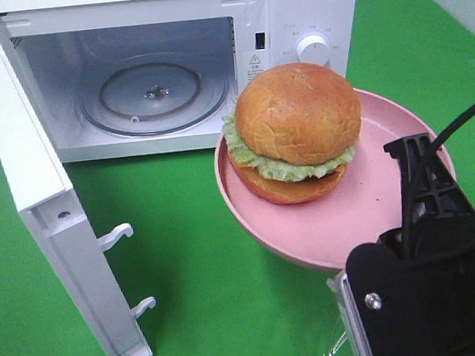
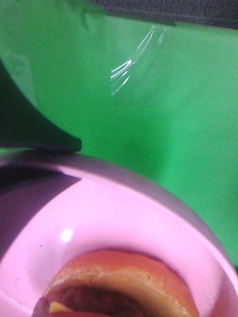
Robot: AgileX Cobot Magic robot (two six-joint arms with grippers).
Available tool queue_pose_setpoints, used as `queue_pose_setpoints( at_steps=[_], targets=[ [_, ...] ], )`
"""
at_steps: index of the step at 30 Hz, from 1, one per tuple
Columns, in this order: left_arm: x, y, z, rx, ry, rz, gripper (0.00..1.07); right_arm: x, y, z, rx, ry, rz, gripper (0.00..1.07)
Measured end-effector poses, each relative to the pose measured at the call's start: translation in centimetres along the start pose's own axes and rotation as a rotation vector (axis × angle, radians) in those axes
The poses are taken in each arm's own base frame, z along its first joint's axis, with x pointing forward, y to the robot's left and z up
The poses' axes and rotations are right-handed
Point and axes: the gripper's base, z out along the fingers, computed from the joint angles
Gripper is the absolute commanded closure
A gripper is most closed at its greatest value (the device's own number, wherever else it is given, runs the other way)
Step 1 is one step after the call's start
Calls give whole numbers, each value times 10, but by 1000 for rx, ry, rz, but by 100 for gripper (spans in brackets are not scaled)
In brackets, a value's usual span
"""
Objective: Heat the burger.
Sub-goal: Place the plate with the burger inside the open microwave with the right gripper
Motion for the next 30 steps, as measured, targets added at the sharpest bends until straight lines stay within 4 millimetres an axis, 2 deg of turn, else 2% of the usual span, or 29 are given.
queue_pose_setpoints(
  at_steps=[13,20,30],
  targets=[
    [0,0,0,0,0,0,9,21,-24,12,46,-23,-148,107],
    [0,0,0,0,0,0,9,35,-29,16,15,-13,-186,107],
    [0,0,0,0,0,0,9,41,-29,18,-29,-28,-297,107]
  ],
)
